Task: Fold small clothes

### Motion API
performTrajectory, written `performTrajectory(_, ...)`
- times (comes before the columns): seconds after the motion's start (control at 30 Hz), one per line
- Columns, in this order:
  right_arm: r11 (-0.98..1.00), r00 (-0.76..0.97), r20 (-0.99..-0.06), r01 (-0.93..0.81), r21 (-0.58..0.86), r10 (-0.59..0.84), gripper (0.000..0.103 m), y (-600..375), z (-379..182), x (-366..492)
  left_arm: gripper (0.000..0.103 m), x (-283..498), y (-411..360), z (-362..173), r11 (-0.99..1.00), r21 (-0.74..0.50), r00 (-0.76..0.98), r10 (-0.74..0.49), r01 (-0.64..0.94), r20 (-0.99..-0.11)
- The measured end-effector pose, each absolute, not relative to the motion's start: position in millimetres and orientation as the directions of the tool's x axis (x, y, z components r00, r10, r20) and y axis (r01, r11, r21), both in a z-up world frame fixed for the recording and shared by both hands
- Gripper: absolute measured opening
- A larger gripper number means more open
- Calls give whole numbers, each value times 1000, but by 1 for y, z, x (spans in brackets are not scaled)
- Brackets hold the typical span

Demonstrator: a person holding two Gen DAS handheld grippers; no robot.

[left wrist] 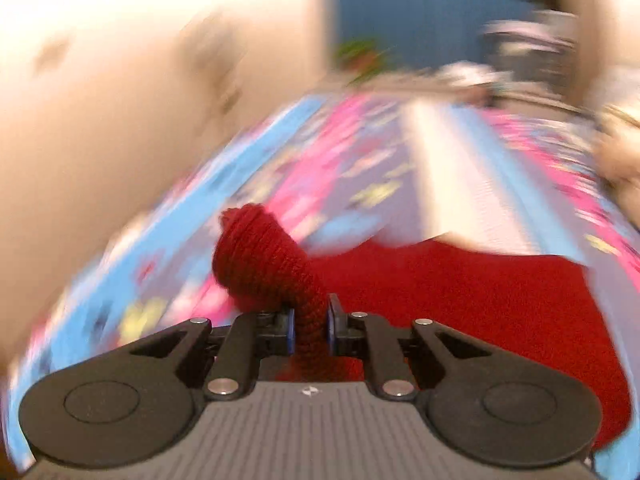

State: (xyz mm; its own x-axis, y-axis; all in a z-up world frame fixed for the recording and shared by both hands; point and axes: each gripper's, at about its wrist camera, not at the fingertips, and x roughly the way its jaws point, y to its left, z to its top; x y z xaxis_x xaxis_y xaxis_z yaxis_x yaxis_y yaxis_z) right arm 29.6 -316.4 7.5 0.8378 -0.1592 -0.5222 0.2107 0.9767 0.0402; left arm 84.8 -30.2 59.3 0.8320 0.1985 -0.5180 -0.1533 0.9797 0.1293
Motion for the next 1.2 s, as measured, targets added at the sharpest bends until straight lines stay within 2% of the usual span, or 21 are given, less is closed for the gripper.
performTrajectory(0.07, 964, 839, -507, 259, 56, -196, 62, -325, 9, 29, 15, 74, -89, 58, 977, 211, 879, 78, 26, -470)
performTrajectory(0.17, 944, 836, -493, 320, 83, -240, 62, -339, 9, 28, 17, 55, -159, 26, 909, 314, 873, -97, 273, -478)
performTrajectory(0.2, 938, 833, -495, 334, 92, -248, 62, -343, 9, 27, 20, 51, -180, 8, 864, 334, 834, -160, 377, -528)
performTrajectory(0.23, 935, 830, -499, 341, 101, -249, 62, -347, 7, 27, 34, 51, -193, -7, 821, 329, 780, -207, 467, -591)
performTrajectory(0.27, 930, 825, -508, 348, 113, -247, 62, -350, 5, 27, 40, 52, -201, -22, 787, 296, 712, -240, 541, -660)
performTrajectory(0.3, 927, 820, -520, 352, 131, -239, 62, -354, 3, 27, 40, 54, -202, -31, 779, 262, 667, -253, 570, -701)
performTrajectory(0.33, 924, 818, -530, 351, 152, -224, 62, -357, 1, 28, 41, 54, -199, -32, 784, 238, 652, -260, 573, -712)
performTrajectory(0.4, 924, 821, -542, 331, 193, -181, 62, -359, -1, 28, 53, 43, -177, -18, 805, 194, 686, -320, 560, -654)
performTrajectory(0.43, 927, 825, -544, 309, 212, -151, 62, -358, -2, 29, 66, 38, -159, -8, 819, 153, 697, -354, 553, -623)
performTrajectory(0.47, 930, 829, -545, 287, 229, -122, 63, -357, -3, 30, 72, 35, -142, 0, 836, 118, 707, -368, 536, -603)
performTrajectory(0.57, 939, 829, -560, 191, 285, 1, 67, -344, -7, 41, 72, 29, -95, 13, 884, 92, 745, -325, 458, -582)
performTrajectory(0.63, 945, 817, -572, 123, 304, 77, 73, -327, -13, 51, 72, 27, -70, 15, 907, 112, 776, -276, 405, -568)
performTrajectory(0.7, 945, 777, -607, 52, 323, 165, 83, -308, -21, 65, 72, 29, -52, 14, 927, 125, 790, -225, 355, -571)
performTrajectory(0.73, 944, 754, -629, 39, 329, 188, 83, -299, -27, 72, 72, 31, -43, 12, 939, 121, 789, -196, 322, -583)
performTrajectory(0.87, 959, 712, -683, 49, 281, 163, 82, -275, -42, 86, 72, 32, -12, 16, 960, 70, 780, -175, 270, -601)
performTrajectory(0.93, 981, 716, -692, 51, 185, 93, 57, -265, -44, 88, 72, 21, 3, 14, 964, 84, 781, -152, 253, -606)
performTrajectory(0.97, 987, 731, -678, 35, 155, 81, 31, -262, -42, 87, 72, 17, 7, 11, 963, 93, 779, -144, 251, -610)
performTrajectory(1.0, 990, 752, -652, 5, 143, 91, 24, -259, -38, 82, 72, 14, 12, 8, 963, 107, 780, -132, 247, -612)
performTrajectory(1.1, 990, 833, -538, -88, 106, 132, 17, -257, -12, 62, 72, 10, 23, -2, 967, 117, 781, -109, 227, -615)
performTrajectory(1.2, 982, 904, -404, -71, 175, 138, 16, -279, 20, 34, 72, 8, 32, -5, 975, 92, 779, -101, 200, -618)
